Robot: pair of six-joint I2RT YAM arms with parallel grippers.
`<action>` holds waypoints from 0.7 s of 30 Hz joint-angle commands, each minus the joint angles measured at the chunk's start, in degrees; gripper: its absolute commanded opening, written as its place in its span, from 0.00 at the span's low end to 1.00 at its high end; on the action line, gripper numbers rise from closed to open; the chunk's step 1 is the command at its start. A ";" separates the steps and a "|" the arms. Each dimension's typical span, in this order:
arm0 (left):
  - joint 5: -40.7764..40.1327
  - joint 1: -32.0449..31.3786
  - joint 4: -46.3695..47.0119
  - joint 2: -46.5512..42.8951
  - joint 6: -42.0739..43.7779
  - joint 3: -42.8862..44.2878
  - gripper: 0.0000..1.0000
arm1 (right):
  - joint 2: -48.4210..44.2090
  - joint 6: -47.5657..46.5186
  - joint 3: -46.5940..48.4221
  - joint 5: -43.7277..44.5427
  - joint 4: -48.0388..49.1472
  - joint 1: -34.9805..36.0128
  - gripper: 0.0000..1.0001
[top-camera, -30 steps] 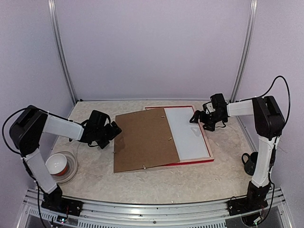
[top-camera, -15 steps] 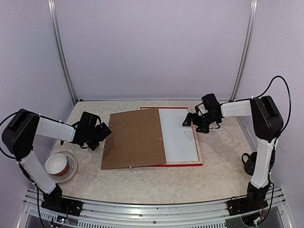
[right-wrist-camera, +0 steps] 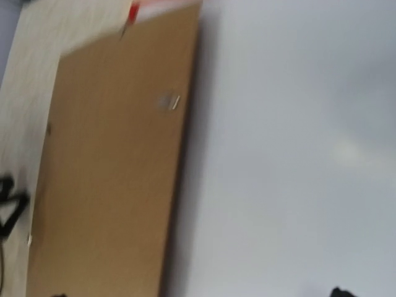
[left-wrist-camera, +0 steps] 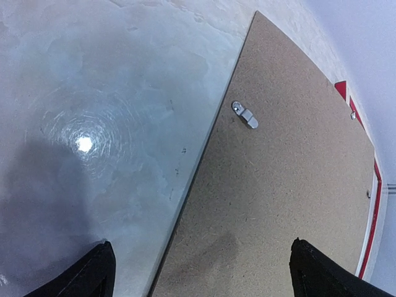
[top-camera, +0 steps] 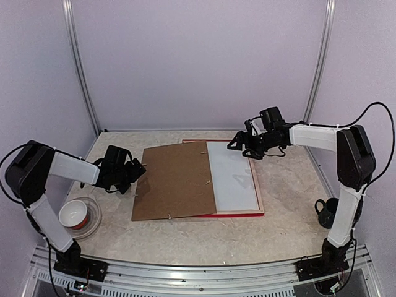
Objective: Put the photo into the frame
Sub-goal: Move the frame body to the center of the board, then pick up the backboard from the frame body.
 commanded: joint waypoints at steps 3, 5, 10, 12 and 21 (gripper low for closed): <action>3.30 0.32 -4.38 2.96 0.47 -2.21 0.96 | 8.35 1.80 2.97 -7.41 2.29 4.53 0.88; 3.33 0.35 -4.21 2.73 0.51 -2.35 0.94 | 9.94 2.53 4.16 -7.88 2.74 5.16 0.88; 4.35 0.35 -3.10 2.48 0.08 -2.88 0.92 | 13.93 4.77 5.60 -11.61 5.17 5.55 0.85; 4.55 0.26 -2.58 2.67 0.01 -3.11 0.92 | 15.30 5.91 5.76 -13.20 7.24 5.80 0.83; 6.36 0.20 -0.72 3.64 -0.08 -3.86 0.91 | 20.90 10.04 7.59 -17.65 12.98 7.18 0.79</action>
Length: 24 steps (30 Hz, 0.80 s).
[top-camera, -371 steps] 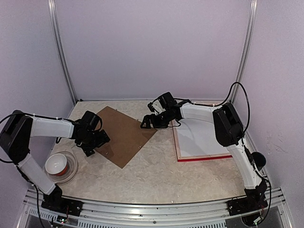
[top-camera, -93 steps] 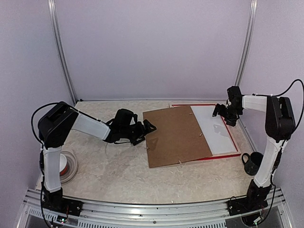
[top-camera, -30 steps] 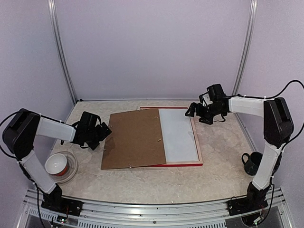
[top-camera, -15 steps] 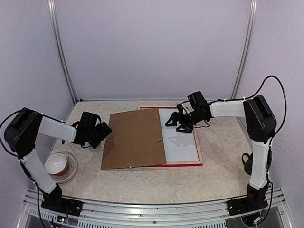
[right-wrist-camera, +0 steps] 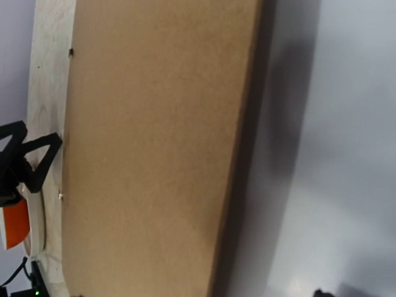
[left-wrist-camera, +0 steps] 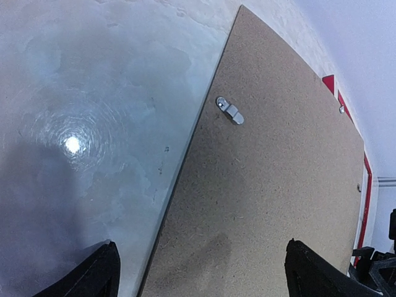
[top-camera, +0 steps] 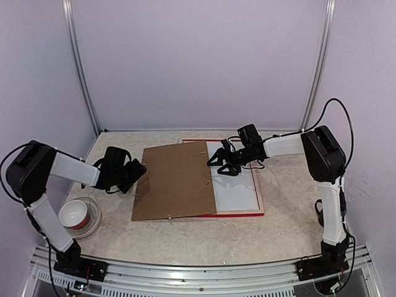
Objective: Put the photo into the frame
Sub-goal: Pick up the backboard from the frame body.
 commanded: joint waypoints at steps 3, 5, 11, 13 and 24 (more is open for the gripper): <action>4.19 -0.16 -4.23 3.10 -0.44 -2.74 0.91 | 3.83 4.50 1.31 -5.02 6.98 1.56 0.78; 4.26 -0.19 -4.10 3.10 -0.42 -2.74 0.91 | 4.59 5.93 1.18 -6.40 9.47 1.92 0.76; 4.70 -0.19 -3.79 3.01 -0.20 -2.69 0.91 | 6.28 9.46 1.60 -9.35 14.55 2.83 0.64; 4.73 -0.25 -3.73 3.09 -0.12 -2.73 0.92 | 6.39 10.28 1.78 -9.95 15.49 2.99 0.57; 4.91 -0.78 -3.09 2.77 -0.40 -3.09 0.92 | 6.54 15.71 0.85 -14.58 20.29 3.04 0.18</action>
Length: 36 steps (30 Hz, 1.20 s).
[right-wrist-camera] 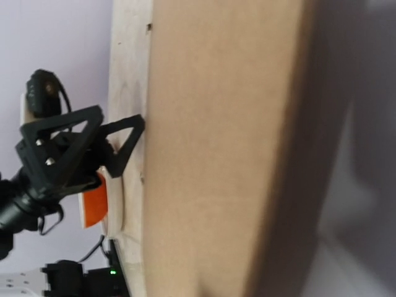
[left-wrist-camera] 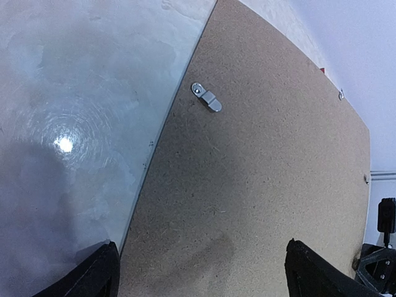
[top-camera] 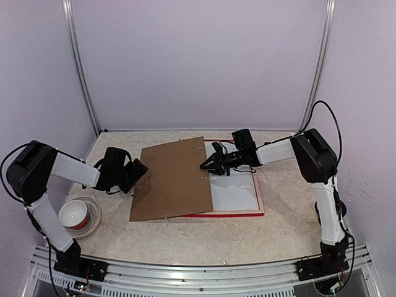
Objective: Put the photo into the frame
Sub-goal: Pick up the backboard from the frame body.
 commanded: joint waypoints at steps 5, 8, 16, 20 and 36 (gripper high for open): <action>2.45 -0.73 -6.19 2.00 -0.34 -2.21 0.92 | 1.97 6.41 -1.19 -5.76 9.66 0.57 0.04; 2.43 -0.75 -6.28 1.75 -0.29 -2.30 0.92 | 1.92 9.39 -2.63 -6.77 14.08 0.57 0.00; 1.79 -0.72 -6.02 -0.63 -0.25 -3.32 0.92 | -1.21 12.04 -5.34 -7.96 16.80 -0.64 0.00; 1.38 -0.65 -6.14 -1.94 -0.18 -3.37 0.92 | -3.55 12.32 -7.09 -8.62 17.70 -2.13 0.00; 2.67 -1.11 -3.28 -0.51 -1.18 -3.15 0.93 | -13.65 16.43 -18.13 -11.21 26.52 -8.92 0.00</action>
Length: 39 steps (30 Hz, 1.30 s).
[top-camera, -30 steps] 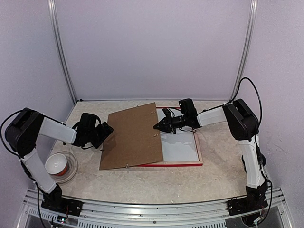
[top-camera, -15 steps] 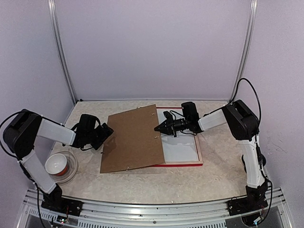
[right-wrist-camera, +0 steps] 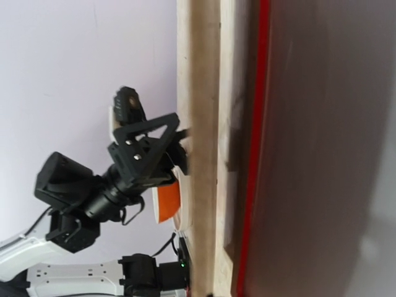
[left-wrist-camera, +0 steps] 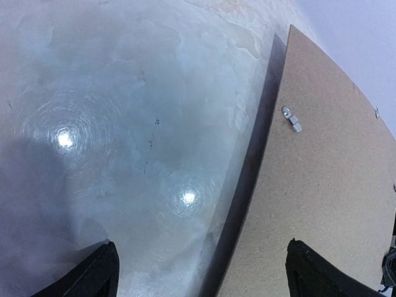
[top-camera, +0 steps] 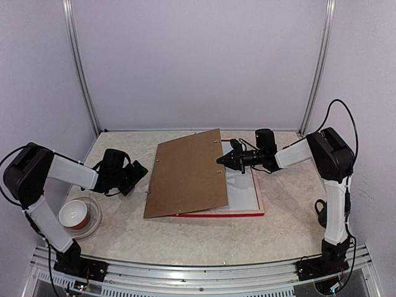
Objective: Put the photo into the frame
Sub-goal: Pick up the backboard from the frame body, then place the backboard on the frame body.
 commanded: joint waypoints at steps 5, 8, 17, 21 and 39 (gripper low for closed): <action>2.09 -0.92 -2.71 1.47 -0.62 -0.76 0.93 | -7.35 -1.15 -3.66 -4.48 4.19 -4.99 0.00; 2.09 -0.95 -2.85 1.39 -0.53 -0.66 0.93 | -8.39 -6.21 -2.99 -5.37 -3.04 -6.94 0.00; 2.51 -1.25 -2.33 2.15 -0.63 -0.57 0.93 | -10.17 -20.92 -2.66 -5.85 -21.44 -12.01 0.00; 2.68 -1.31 -2.24 2.33 -0.65 -0.36 0.93 | -9.93 -26.48 -2.18 -5.08 -28.09 -13.65 0.00; 3.02 -1.54 -1.88 3.74 -0.46 0.39 0.93 | -9.53 -20.20 -1.76 -13.09 -17.84 -16.52 0.00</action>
